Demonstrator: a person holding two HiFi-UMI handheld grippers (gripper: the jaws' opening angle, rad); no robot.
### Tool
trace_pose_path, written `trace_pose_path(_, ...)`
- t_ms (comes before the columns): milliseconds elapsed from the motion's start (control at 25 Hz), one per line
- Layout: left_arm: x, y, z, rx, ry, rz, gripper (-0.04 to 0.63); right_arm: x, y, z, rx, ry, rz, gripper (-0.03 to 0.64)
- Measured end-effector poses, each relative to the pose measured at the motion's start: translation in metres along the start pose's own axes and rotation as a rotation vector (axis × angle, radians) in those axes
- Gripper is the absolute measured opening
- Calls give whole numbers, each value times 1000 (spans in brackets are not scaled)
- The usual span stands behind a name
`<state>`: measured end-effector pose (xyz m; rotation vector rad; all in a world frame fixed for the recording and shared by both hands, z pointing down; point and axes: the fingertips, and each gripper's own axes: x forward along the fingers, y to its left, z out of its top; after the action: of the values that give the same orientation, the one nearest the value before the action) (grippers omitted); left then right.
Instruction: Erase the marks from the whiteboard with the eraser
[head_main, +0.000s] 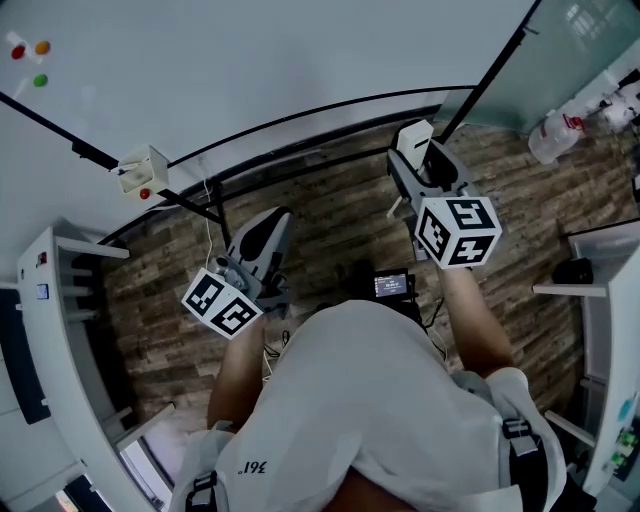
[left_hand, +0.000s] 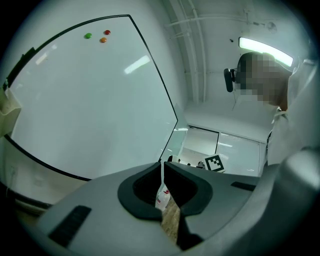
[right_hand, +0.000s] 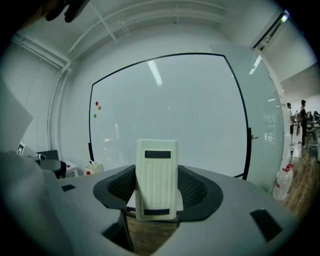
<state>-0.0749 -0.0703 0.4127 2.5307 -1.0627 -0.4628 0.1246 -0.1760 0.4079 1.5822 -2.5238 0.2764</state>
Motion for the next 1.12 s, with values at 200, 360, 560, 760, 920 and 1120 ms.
trace_pose_path(200,1,0,-3,-4,7,-3,18,1,2,-5,-3,6,8,272)
trace_pose_path(360,1,1,-3,-4,10,-2,19,1,4,-7,-8,13,16,272)
trace_pose_path(560,2,2,-5,-7,16,0,19,2,3,-9,-17,22,15,272)
trace_pose_path(760,4,0,-5,-8,16,-1,18,2,3,-9,-23,23,18,272)
trace_pose_path(920,3,-1,-7,-10,22,-1,18,0,4,-11,-32,29,21,272)
trace_pose_path(1120,6,-4,-6,-7,23,-9,18,0,4,-7,-45,17,22,272)
